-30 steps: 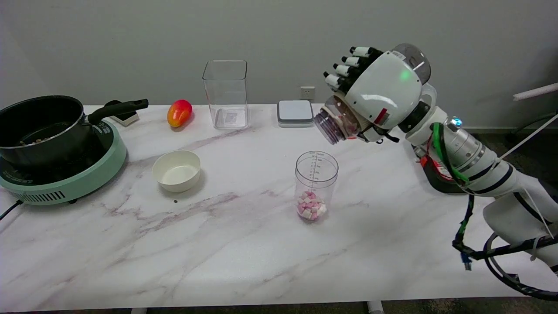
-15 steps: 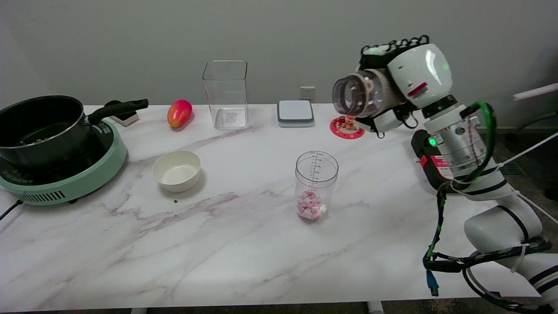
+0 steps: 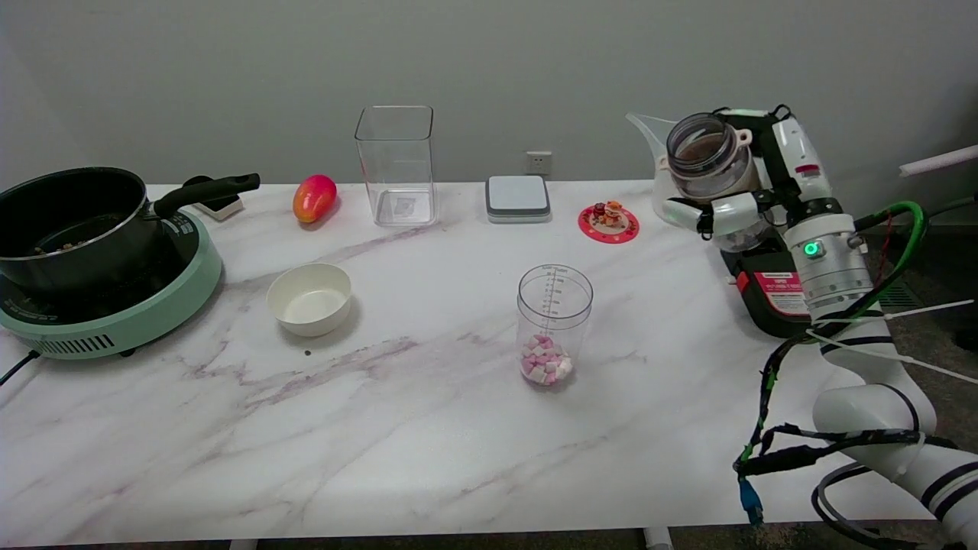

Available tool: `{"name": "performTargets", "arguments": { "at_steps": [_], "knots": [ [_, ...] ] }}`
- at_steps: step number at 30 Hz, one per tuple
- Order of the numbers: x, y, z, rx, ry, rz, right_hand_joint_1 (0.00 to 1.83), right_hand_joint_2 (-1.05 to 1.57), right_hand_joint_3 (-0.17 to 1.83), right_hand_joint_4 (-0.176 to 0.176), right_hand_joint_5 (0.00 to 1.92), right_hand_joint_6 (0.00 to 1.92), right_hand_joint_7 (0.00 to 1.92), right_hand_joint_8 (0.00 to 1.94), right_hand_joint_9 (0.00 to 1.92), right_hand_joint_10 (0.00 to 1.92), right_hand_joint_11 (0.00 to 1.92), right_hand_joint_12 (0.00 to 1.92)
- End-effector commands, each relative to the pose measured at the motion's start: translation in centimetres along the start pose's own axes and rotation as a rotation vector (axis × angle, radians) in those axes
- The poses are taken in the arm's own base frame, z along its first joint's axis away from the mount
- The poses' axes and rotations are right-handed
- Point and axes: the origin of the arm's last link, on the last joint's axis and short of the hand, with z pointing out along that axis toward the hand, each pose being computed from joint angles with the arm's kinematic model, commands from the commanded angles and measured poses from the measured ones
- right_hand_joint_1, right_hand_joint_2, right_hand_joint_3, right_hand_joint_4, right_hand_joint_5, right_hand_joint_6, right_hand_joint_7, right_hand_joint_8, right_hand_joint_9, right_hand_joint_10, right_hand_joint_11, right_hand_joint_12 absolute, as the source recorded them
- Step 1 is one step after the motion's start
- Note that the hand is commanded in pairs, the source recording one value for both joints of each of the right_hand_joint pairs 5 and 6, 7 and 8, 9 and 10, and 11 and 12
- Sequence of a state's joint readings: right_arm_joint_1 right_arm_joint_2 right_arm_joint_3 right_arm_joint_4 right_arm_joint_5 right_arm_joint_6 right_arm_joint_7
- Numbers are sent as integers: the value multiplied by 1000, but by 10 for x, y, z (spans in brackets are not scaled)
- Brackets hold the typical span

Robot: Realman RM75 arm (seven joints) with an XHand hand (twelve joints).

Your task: Place the bottle onto the table.

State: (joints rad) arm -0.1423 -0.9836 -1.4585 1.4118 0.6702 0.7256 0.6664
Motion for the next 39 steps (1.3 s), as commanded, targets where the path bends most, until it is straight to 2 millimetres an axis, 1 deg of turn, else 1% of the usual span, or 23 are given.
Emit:
{"name": "performTargets", "arguments": {
  "at_steps": [1,3,6,8,14,17,19,25,34,39],
  "knots": [
    [-63,74,50,-95,-158,588,1530,239,1056,0,1251,1251,1212,1212,1190,1190,975,975],
    [-85,67,54,-80,-186,617,1530,239,1058,0,1248,1248,1213,1213,1190,1190,975,975],
    [-106,54,63,-65,-203,664,1531,205,1091,0,1231,1231,1208,1208,1181,1181,969,969],
    [-115,46,67,-55,-213,679,1532,182,1110,0,1215,1215,1204,1204,1180,1180,964,964],
    [-131,22,75,-9,-240,713,1534,94,1177,0,1180,1180,1186,1186,1161,1161,942,942],
    [-141,15,71,-8,-255,733,1535,89,1178,0,1188,1188,1184,1184,1162,1162,942,942],
    [-149,12,65,-17,-266,750,1534,92,1177,0,1189,1189,1186,1186,1163,1163,942,942],
    [-163,5,55,-35,-283,786,1531,113,1161,0,1195,1195,1191,1191,1167,1167,944,944],
    [-178,4,37,-72,-309,811,1530,124,1148,0,1202,1202,1195,1195,1171,1171,949,949],
    [-180,4,35,-78,-312,813,1528,114,1138,0,1196,1196,1189,1189,1170,1170,960,960]
  ]
}}
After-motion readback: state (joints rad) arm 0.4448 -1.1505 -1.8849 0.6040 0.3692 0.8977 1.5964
